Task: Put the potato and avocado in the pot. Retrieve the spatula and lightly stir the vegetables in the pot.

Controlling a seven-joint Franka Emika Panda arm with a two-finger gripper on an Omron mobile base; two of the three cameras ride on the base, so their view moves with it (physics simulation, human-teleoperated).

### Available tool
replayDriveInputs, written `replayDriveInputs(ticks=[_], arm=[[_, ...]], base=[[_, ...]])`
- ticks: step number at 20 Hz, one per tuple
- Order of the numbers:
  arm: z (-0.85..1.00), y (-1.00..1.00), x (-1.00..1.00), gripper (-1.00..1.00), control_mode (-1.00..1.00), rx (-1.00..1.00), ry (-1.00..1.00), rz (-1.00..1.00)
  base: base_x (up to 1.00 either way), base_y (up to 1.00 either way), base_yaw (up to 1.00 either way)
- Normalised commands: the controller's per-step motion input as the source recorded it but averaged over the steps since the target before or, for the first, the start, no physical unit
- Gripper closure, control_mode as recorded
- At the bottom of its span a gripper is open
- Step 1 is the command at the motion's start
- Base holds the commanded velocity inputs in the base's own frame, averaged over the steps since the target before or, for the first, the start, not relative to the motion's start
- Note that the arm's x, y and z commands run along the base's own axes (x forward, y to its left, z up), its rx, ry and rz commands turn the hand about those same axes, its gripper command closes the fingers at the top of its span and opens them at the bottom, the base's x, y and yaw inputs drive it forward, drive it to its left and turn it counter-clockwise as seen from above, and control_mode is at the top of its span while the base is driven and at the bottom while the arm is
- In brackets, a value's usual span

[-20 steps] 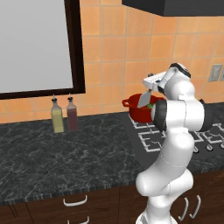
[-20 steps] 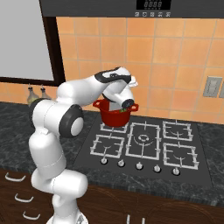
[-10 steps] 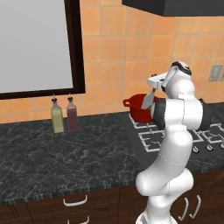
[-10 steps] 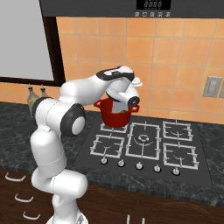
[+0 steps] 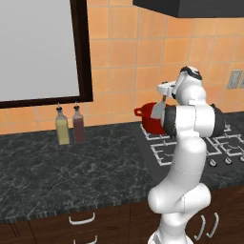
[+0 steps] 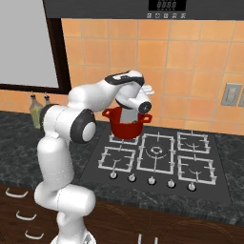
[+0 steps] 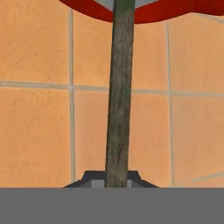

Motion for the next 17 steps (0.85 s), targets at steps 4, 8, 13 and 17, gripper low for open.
replayDriveInputs(ticks=[4,8,13,17], arm=[[-1.00,0.00,0.43,1.00,-1.00,0.00,0.06,0.00],[-0.94,0.01,0.31,1.00,-1.00,0.00,-0.06,0.00],[-0.12,0.00,0.06,1.00,-1.00,0.00,-0.37,0.02],[0.16,0.00,-0.05,1.00,-1.00,0.00,-0.16,0.05]], base=[[0.00,0.00,0.00],[0.00,0.00,0.00],[0.00,0.00,0.00],[0.00,0.00,0.00]])
